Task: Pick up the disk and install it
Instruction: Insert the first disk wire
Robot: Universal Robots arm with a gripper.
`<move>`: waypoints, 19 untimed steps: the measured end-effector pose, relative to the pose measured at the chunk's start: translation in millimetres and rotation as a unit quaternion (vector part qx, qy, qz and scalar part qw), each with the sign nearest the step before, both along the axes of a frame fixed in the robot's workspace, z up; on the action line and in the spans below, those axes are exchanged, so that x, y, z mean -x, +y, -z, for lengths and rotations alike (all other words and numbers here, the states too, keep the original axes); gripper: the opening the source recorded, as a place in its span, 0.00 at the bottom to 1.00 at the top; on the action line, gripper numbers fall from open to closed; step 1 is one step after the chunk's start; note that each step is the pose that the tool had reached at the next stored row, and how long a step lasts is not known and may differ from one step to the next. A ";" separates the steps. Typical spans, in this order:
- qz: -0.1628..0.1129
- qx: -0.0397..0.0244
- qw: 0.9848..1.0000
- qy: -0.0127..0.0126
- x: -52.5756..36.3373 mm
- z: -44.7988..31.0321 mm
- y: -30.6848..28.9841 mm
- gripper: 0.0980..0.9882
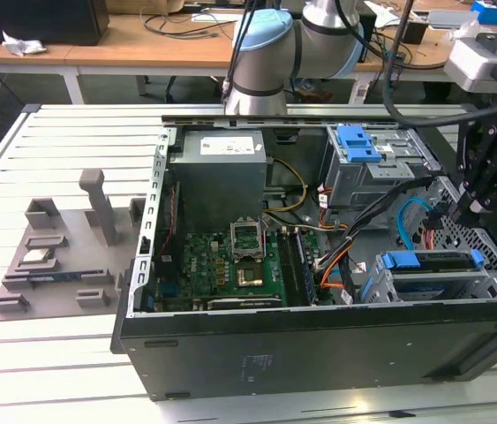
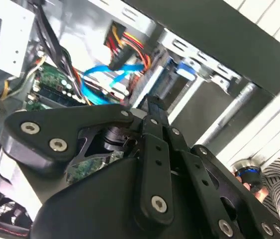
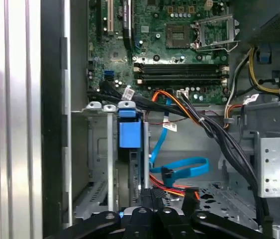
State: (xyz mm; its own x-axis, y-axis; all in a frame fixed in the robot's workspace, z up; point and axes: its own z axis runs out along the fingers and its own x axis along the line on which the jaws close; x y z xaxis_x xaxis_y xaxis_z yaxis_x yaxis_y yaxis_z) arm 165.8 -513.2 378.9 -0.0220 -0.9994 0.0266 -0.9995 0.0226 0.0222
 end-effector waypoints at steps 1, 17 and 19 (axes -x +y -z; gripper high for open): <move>0.000 0.001 1.000 0.000 -0.9 2.7 8.5 0.01; 0.000 0.008 1.000 0.000 -19.5 12.0 34.1 0.30; 0.000 0.009 1.000 0.000 -19.4 17.4 37.5 0.30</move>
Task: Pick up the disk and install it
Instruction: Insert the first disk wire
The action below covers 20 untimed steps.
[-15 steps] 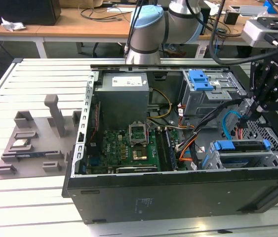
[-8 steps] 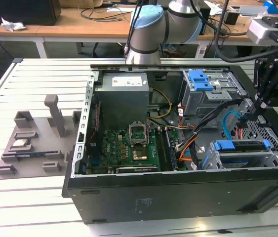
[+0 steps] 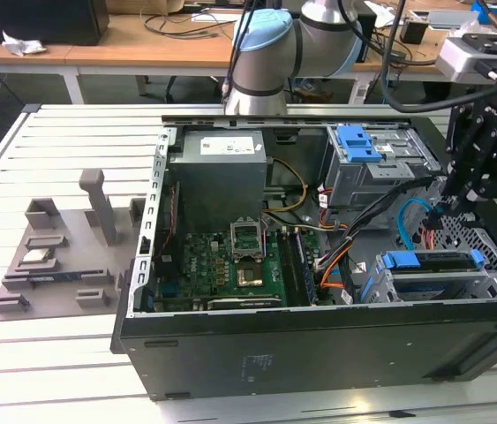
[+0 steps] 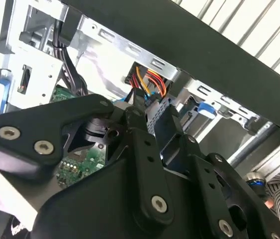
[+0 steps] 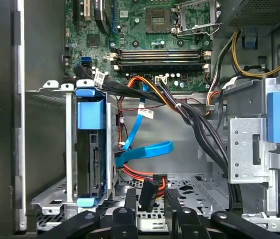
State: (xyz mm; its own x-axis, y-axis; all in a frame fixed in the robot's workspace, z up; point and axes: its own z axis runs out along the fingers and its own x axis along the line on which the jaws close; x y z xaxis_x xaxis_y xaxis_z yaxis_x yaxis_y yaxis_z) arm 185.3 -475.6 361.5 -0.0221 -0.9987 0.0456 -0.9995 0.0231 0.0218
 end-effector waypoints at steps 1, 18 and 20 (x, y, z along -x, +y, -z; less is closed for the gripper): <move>0.000 0.001 1.000 0.000 0.0 1.8 0.2 0.30; 0.000 0.016 1.000 0.000 5.0 8.8 -36.9 0.08; -0.001 0.017 1.000 0.000 7.8 10.3 -40.8 0.08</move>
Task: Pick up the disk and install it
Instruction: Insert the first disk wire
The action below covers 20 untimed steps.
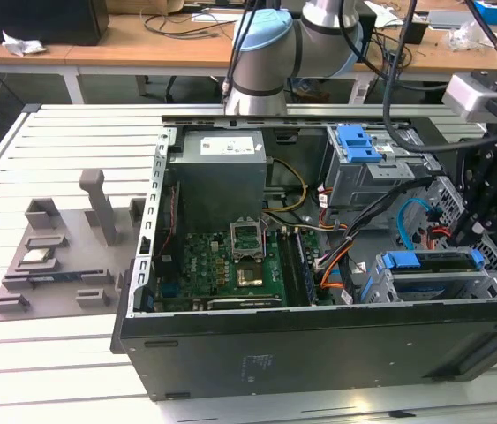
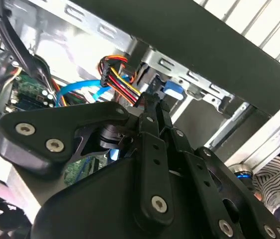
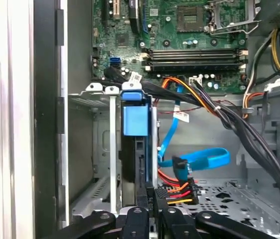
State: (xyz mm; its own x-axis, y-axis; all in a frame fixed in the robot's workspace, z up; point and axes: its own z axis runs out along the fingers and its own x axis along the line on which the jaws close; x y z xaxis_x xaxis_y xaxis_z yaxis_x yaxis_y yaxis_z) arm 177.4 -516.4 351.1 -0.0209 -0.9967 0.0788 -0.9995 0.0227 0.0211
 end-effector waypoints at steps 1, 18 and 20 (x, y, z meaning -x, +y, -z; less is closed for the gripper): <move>0.000 0.000 1.000 0.000 1.7 0.9 -0.3 0.08; 0.000 -0.006 1.000 0.000 3.7 9.4 -5.6 0.08; 0.000 -0.006 1.000 0.000 3.7 10.3 -5.7 0.08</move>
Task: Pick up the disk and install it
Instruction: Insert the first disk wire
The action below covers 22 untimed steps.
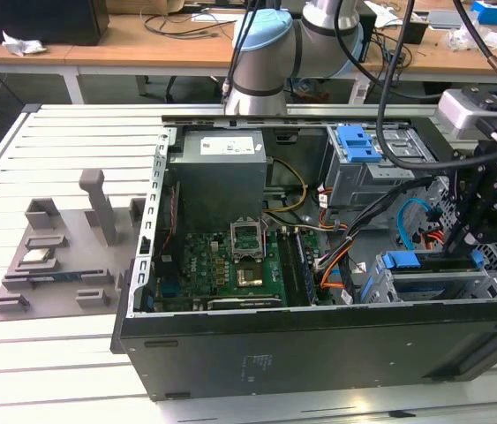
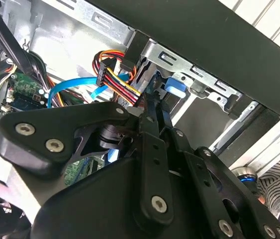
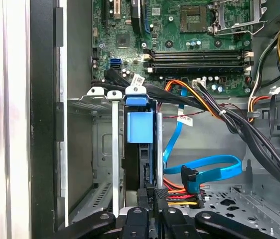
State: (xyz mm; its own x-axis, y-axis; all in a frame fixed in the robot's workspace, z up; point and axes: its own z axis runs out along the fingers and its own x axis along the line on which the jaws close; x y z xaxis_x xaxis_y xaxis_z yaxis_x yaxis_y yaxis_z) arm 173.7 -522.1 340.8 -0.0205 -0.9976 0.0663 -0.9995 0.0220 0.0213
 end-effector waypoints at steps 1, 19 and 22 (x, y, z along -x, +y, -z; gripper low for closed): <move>0.000 0.000 1.000 0.000 0.0 0.8 0.0 0.08; 0.000 0.000 1.000 0.000 0.0 -6.3 -0.3 0.16; 0.000 0.000 1.000 0.000 0.0 -17.2 0.6 0.15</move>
